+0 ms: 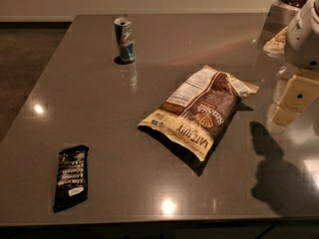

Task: Move brown chip bag near rxbar chocolate

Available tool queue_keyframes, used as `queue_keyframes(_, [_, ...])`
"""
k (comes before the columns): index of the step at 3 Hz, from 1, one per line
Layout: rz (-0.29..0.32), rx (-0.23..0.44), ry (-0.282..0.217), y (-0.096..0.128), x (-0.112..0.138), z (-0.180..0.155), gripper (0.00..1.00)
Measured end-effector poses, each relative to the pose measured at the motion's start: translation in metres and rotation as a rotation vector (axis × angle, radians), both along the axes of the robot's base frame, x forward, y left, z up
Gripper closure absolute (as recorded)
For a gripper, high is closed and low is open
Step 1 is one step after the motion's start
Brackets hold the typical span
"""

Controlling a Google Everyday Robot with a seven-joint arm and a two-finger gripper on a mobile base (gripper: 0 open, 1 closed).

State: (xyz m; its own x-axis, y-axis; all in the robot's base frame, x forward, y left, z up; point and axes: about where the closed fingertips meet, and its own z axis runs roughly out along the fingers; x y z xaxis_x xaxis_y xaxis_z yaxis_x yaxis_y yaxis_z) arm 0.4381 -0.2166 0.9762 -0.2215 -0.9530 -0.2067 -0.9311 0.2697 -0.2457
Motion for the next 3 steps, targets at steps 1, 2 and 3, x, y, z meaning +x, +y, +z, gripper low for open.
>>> queue_keyframes(1, [0.000, 0.000, 0.000, 0.000, 0.000, 0.000, 0.00])
queue_keyframes(2, [0.049, 0.002, 0.001, 0.013, 0.010, -0.006, 0.00])
queue_keyframes(3, [0.123, 0.005, 0.007, 0.027, 0.029, -0.020, 0.00])
